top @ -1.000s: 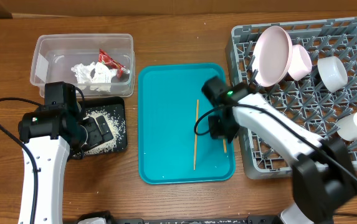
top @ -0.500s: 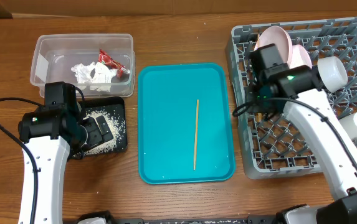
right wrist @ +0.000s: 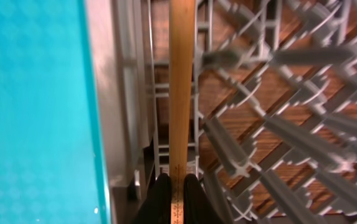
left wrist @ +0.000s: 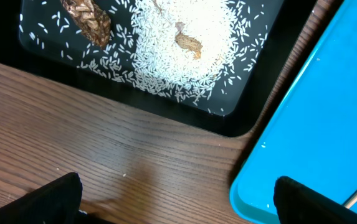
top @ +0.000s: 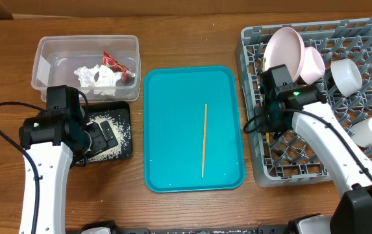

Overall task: Sort waste into correct bins and load items into the dishwasher
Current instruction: 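Carry the chopstick with the right gripper into the dish rack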

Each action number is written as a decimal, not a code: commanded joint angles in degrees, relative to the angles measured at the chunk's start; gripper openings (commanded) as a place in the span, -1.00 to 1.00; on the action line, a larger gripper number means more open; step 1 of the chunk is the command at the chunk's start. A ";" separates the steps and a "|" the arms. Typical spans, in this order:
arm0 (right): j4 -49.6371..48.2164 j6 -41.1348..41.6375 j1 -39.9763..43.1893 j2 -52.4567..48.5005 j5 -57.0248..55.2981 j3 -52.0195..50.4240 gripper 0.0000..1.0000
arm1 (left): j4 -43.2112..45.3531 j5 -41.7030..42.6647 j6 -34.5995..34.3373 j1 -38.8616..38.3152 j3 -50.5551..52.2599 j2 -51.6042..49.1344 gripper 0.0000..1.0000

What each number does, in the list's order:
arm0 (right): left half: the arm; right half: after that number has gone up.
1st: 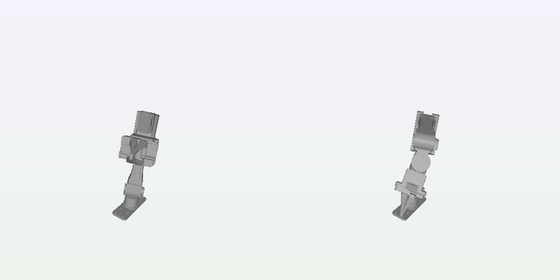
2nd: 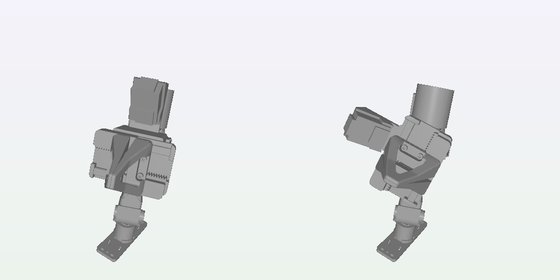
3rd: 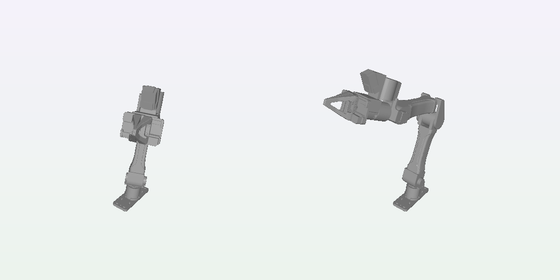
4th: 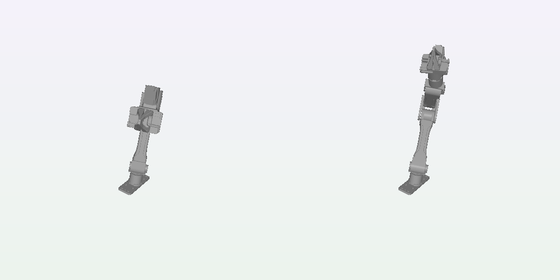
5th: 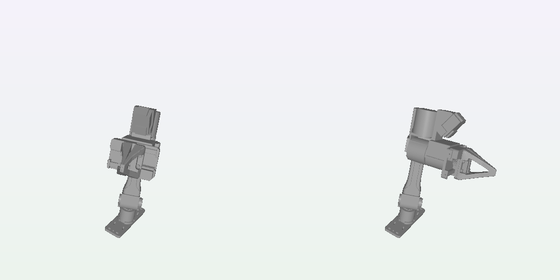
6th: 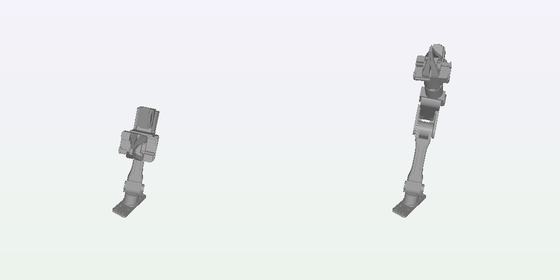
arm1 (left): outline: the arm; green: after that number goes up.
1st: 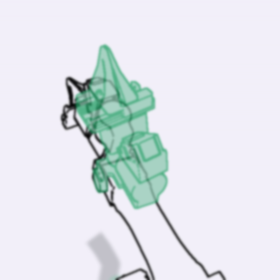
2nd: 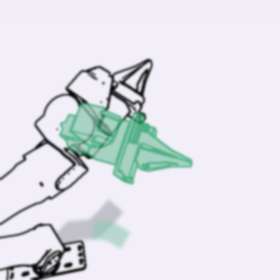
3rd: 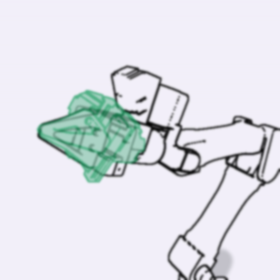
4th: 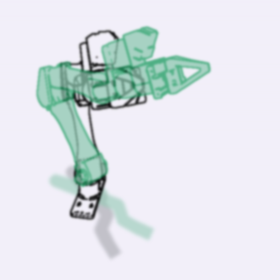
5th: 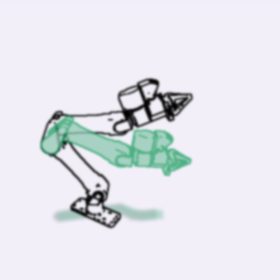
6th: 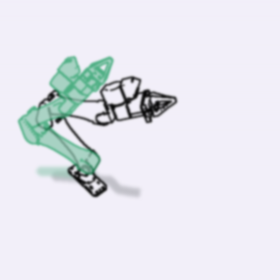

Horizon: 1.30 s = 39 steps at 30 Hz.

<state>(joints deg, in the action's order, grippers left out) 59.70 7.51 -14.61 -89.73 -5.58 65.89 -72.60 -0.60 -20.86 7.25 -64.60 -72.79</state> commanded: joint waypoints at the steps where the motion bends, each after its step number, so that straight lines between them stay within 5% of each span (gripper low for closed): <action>1: -1.25 -0.26 0.13 -0.02 0.76 -1.53 -0.90 | 0.04 0.46 -0.57 0.33 -0.48 -0.28 1.00; 6: -1.40 -0.24 0.13 -0.02 0.76 -1.55 -0.85 | 0.04 0.46 -0.57 0.33 -0.48 -0.28 1.00; 9: -1.40 -0.26 0.13 -0.02 0.76 -1.55 -0.43 | 0.04 0.46 -0.57 0.33 -0.48 -0.28 0.99; 17: -0.22 -0.02 0.13 0.00 0.68 -0.04 -0.37 | 0.04 0.46 -0.57 0.33 -0.48 -0.28 0.99; 24: 4.81 -0.02 0.11 0.04 0.70 11.10 -0.35 | 0.04 0.46 -0.57 0.33 -0.48 -0.28 0.99; 32: 1.29 0.02 -4.07 -0.42 19.34 18.36 -0.34 | 0.04 0.46 -0.57 0.33 -0.48 -0.28 1.00; 39: -0.28 3.93 -12.94 -7.50 17.59 15.82 -0.07 | 0.04 0.46 -0.57 0.33 -0.48 -0.28 0.99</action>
<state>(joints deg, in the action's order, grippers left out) 59.75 9.19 -24.64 -92.79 10.68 83.29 -72.60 -0.60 -20.86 7.25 -64.60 -72.79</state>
